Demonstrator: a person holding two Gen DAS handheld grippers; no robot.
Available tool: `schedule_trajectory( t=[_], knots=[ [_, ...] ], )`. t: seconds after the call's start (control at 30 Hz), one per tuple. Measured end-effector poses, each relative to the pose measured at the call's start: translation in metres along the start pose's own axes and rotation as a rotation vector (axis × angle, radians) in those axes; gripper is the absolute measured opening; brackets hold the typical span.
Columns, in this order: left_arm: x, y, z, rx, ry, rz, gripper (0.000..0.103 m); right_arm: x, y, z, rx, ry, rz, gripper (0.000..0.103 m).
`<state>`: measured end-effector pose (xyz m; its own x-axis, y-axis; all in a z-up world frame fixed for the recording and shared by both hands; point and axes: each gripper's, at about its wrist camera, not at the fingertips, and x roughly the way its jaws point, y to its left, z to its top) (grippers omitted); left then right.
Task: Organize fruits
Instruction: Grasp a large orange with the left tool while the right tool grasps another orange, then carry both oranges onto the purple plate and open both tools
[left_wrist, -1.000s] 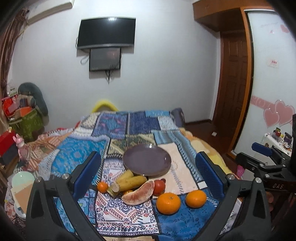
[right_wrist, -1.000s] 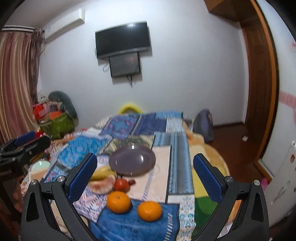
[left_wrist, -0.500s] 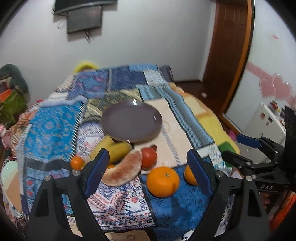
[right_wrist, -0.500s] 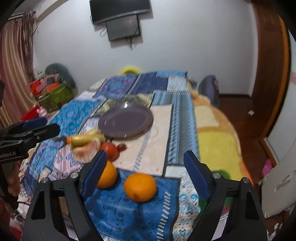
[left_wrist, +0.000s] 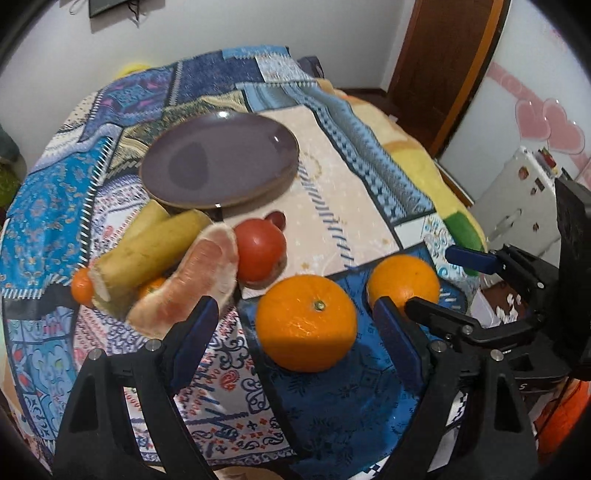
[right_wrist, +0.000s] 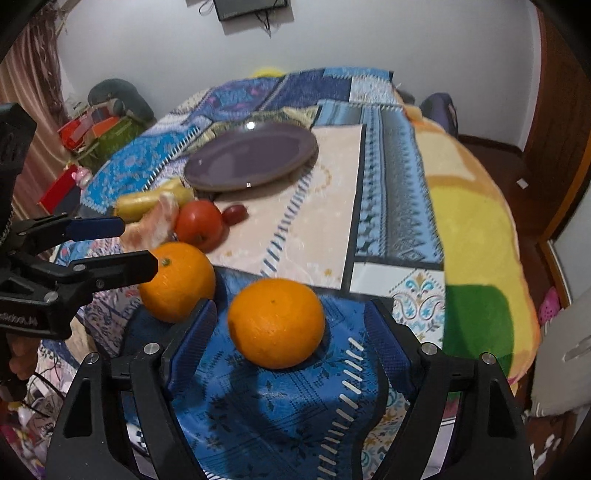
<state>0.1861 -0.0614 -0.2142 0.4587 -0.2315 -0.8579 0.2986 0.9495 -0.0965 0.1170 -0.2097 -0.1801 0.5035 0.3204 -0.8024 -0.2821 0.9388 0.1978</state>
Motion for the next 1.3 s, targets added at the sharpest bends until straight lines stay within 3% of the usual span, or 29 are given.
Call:
schedule_trajectory(
  t=[0.3,0.43,0.5,0.7,0.93,1.3],
  knots=[
    [0.026,0.003,-0.004,-0.015,0.066,-0.035,0.086,0.020,-0.002,-0.006,-0.002,0.047,0.046,0.078],
    [0.033,0.004,-0.004,-0.031,0.085,-0.075,0.070,0.021,-0.001,-0.006,-0.011,0.048,0.079,0.069],
    [0.033,0.002,-0.003,-0.028,0.080,-0.073,0.070,0.020,0.000,-0.006,-0.017,0.045,0.089,0.063],
    [0.027,0.002,-0.004,-0.033,0.073,-0.059,0.069,0.019,0.000,-0.005,-0.009,0.036,0.075,0.062],
    [-0.002,0.008,-0.002,-0.036,-0.009,-0.027,0.069,0.007,-0.004,0.001,-0.003,-0.003,0.029,0.062],
    [-0.080,0.028,0.019,-0.067,-0.269,0.108,0.069,-0.029,0.003,0.046,-0.022,-0.179,0.006,0.061]
  ],
)
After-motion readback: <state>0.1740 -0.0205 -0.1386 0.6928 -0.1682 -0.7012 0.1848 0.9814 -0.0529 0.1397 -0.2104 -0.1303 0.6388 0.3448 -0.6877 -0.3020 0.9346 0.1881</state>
